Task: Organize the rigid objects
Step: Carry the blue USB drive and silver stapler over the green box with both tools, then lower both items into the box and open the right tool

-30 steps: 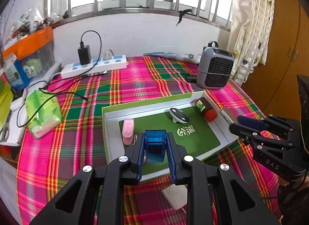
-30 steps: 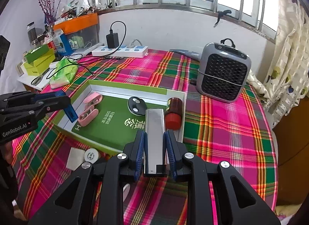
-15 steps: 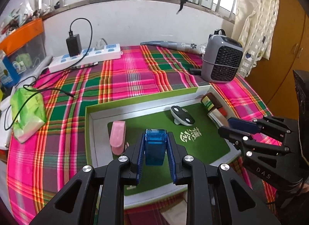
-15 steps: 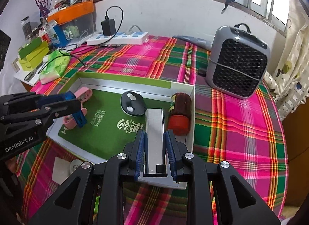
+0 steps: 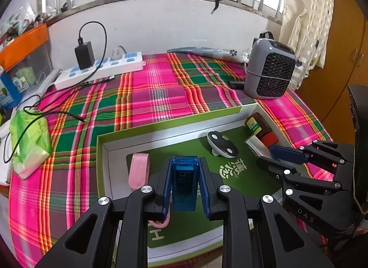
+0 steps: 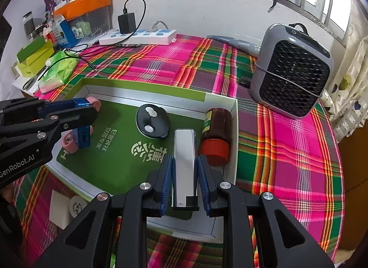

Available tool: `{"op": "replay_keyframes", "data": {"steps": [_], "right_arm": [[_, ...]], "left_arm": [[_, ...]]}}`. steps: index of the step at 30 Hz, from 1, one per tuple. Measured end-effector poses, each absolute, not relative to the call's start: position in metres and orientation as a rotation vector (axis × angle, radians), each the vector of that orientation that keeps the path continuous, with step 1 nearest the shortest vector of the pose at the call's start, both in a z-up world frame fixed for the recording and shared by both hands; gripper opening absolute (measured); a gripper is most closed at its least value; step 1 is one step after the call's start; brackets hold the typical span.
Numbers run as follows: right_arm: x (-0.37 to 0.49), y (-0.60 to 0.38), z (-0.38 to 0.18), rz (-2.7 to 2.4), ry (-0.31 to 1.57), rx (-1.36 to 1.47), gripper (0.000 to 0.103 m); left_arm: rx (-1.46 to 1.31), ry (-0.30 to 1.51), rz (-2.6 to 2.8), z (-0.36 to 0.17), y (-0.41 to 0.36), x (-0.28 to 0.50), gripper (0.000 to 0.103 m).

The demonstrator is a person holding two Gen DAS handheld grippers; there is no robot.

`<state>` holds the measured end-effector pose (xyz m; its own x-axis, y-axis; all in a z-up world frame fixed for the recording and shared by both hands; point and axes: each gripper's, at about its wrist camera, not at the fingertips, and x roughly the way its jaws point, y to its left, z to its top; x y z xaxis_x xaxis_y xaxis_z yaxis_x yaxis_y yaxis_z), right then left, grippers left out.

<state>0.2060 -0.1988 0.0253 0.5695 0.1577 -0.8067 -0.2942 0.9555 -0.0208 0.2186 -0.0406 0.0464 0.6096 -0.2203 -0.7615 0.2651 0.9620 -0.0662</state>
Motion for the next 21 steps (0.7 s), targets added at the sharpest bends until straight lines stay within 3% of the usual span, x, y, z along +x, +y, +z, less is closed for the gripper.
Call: {"op": "replay_keyframes", "data": {"steps": [21], "right_arm": [[0.216,-0.196,0.014,0.258,0.936,-0.178,0.025]], "left_arm": [[0.075,0.932,-0.270,0.027,-0.048,0.238,0.021]]}}
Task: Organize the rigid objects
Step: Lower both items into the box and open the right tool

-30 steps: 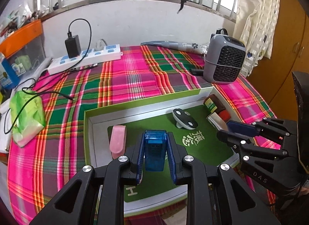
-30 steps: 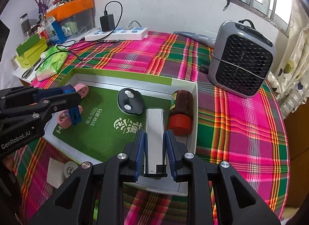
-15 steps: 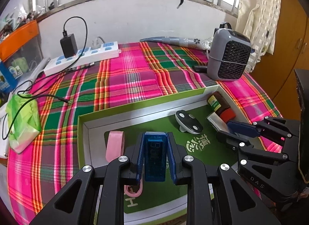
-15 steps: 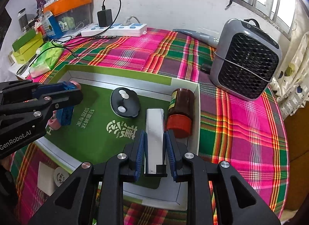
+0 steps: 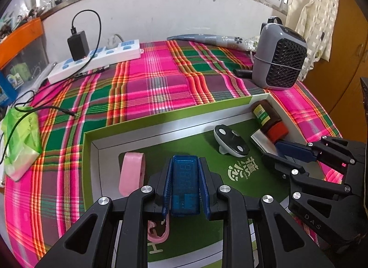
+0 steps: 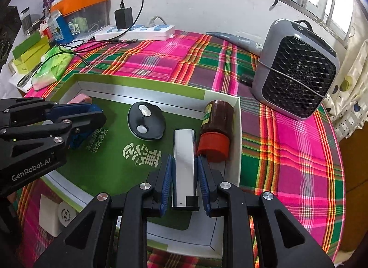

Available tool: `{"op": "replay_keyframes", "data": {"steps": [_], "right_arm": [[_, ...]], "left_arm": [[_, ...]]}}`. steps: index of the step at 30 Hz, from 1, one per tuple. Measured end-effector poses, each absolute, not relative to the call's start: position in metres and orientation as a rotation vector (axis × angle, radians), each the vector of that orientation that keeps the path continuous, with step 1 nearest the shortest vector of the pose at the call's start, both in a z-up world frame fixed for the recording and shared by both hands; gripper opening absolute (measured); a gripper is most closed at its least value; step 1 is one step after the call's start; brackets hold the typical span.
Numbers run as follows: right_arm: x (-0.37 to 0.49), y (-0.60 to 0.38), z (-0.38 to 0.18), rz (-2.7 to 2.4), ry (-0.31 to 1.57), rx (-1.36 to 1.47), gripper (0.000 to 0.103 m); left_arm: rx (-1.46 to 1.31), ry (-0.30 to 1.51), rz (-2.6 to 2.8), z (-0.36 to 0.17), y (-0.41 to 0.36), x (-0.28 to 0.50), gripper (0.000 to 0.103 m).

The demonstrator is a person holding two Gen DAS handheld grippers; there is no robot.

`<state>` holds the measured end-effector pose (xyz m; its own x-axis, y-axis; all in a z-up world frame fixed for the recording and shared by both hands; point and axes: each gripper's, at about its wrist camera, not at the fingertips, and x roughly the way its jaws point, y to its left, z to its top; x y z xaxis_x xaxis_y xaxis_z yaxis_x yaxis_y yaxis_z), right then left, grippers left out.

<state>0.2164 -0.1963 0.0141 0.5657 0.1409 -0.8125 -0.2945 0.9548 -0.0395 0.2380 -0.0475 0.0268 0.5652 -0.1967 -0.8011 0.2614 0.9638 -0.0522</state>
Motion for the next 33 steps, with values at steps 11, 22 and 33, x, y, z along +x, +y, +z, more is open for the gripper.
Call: {"op": "replay_keyframes", "data": {"steps": [11,22,33], "right_arm": [[0.218,-0.196,0.014,0.258,0.941,-0.171,0.025],[0.219,-0.198,0.013,0.259,0.944,-0.147,0.025],[0.214,-0.199,0.018,0.256,0.924,-0.124,0.038]], "left_arm": [[0.070,0.945,-0.266,0.023,-0.047,0.240,0.021],[0.072,0.949,-0.252,0.022,-0.046,0.239,0.022],[0.091,0.929,-0.244,0.029,-0.050,0.228,0.028]]}}
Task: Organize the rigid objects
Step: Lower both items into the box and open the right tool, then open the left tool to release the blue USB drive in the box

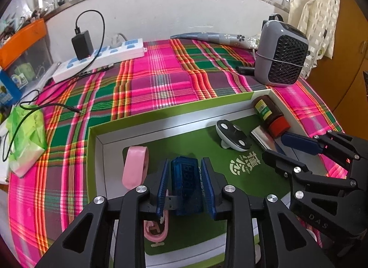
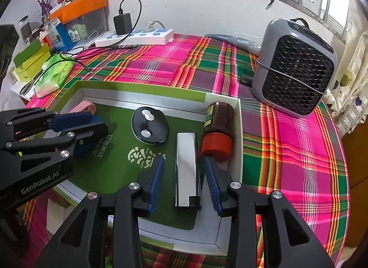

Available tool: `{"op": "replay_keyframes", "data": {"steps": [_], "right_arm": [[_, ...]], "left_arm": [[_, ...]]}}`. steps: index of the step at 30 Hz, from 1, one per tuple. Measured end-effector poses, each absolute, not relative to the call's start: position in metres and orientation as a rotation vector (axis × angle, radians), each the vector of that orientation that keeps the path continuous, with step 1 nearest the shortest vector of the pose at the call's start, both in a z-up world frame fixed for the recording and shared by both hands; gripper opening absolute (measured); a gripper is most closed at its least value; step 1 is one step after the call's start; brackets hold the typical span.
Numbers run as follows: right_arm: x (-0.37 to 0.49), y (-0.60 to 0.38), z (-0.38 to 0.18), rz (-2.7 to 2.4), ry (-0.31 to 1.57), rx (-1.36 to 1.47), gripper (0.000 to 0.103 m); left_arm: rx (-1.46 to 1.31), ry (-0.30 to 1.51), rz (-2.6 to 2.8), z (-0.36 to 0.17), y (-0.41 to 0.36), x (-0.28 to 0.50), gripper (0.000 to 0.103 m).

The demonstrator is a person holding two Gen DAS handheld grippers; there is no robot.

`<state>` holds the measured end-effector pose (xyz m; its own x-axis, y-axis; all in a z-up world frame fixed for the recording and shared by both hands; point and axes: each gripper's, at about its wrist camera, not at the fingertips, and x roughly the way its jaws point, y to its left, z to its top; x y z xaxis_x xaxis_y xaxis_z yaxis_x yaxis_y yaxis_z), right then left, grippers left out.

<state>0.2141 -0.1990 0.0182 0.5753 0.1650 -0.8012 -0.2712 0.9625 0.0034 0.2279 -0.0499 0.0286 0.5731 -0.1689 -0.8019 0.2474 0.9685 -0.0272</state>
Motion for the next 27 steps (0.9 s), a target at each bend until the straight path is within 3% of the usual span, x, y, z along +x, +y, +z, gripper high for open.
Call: {"op": "replay_keyframes", "data": {"steps": [27], "right_arm": [[0.182,-0.203,0.039,0.240,0.872,-0.086,0.038]], "left_arm": [[0.112,0.857,-0.209,0.055,-0.047,0.187,0.028]]}}
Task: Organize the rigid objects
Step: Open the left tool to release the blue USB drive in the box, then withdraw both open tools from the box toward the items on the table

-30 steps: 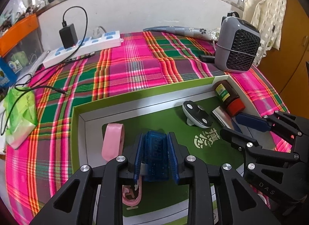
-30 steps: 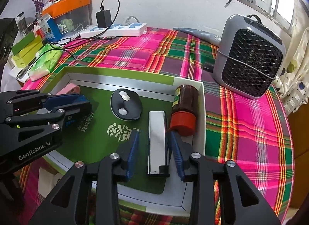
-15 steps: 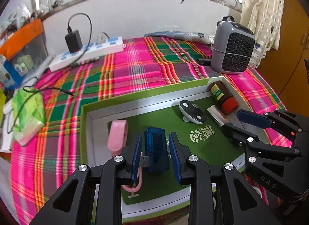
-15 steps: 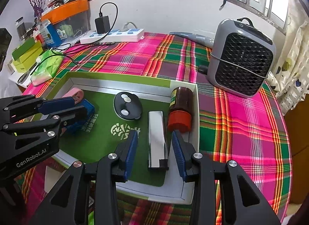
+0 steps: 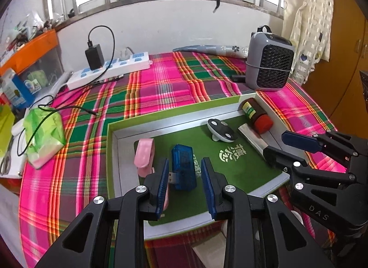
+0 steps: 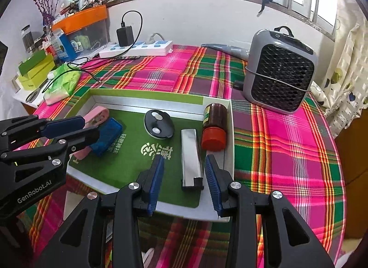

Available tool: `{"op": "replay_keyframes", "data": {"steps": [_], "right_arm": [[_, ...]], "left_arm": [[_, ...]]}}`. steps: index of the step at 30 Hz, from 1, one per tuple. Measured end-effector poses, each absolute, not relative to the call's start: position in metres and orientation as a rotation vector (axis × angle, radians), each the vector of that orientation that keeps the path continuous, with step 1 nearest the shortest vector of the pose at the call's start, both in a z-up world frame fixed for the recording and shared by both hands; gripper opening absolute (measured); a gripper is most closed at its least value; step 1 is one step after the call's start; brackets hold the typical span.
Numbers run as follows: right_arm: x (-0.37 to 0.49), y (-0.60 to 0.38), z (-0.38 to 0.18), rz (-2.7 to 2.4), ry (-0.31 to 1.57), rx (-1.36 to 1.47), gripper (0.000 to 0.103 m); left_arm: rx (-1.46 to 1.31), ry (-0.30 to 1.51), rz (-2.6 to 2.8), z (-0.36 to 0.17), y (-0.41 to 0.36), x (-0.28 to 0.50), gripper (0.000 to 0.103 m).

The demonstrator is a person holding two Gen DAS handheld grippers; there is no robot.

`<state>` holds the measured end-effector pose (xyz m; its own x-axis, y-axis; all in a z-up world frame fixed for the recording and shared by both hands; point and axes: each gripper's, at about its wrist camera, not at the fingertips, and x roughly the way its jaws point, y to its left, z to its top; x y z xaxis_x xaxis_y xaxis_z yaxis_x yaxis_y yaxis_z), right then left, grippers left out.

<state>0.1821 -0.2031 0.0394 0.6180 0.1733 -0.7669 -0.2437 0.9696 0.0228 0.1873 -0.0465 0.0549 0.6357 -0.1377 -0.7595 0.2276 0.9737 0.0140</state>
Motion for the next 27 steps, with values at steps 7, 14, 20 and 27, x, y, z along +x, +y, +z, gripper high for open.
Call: {"op": "replay_keyframes", "data": {"steps": [7,14,20,27], "right_arm": [[0.169,-0.207,0.045,0.235,0.857,-0.063,0.038],[0.152,-0.208,0.054,0.244,0.825,-0.050,0.038],[0.135,-0.209,0.060,0.253,0.801,-0.032,0.038],[0.115,-0.214,0.058,0.257,0.806,0.012,0.047]], "left_arm": [[0.066,0.841,-0.216,0.062,-0.039,0.172,0.028],[0.047,0.821,-0.190,0.065,-0.032,0.153,0.028],[0.017,0.807,-0.175,0.064,-0.021,0.136,0.028],[-0.027,0.810,-0.164,0.059,-0.007,0.118,0.028]]}}
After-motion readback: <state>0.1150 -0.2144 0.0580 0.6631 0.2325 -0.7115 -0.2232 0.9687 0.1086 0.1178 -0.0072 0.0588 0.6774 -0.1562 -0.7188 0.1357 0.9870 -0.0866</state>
